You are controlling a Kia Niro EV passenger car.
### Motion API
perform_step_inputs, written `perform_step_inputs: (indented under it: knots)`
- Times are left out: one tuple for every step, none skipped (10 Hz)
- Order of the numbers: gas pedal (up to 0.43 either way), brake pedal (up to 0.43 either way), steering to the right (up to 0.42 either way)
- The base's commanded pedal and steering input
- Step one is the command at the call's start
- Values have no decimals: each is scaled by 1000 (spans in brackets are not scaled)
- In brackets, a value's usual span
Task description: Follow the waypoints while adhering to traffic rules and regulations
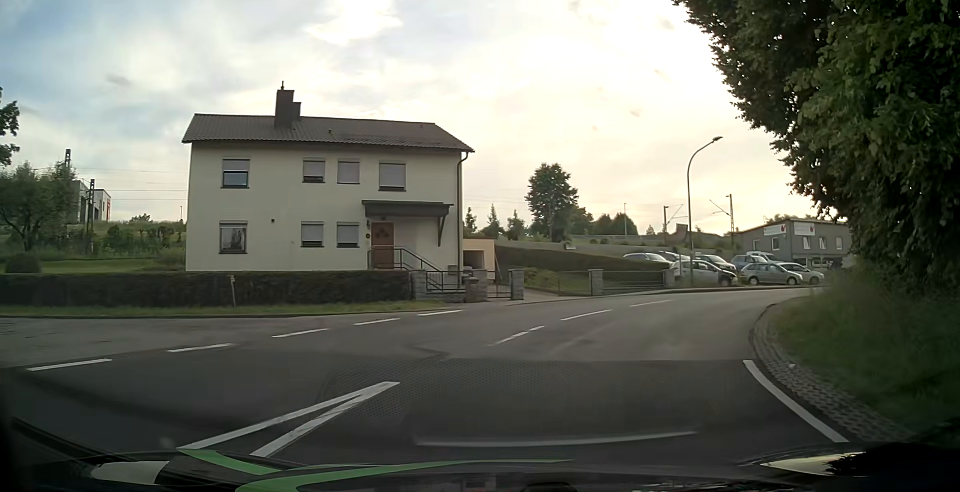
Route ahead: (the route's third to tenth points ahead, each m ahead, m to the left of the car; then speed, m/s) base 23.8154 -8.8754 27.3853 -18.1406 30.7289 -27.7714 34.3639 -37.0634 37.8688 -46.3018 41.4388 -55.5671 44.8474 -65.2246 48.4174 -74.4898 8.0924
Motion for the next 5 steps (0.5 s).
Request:
perform_step_inputs:
  knots:
    - [138,0,124]
    - [150,0,127]
    - [157,0,130]
    - [169,0,133]
    - [197,0,135]
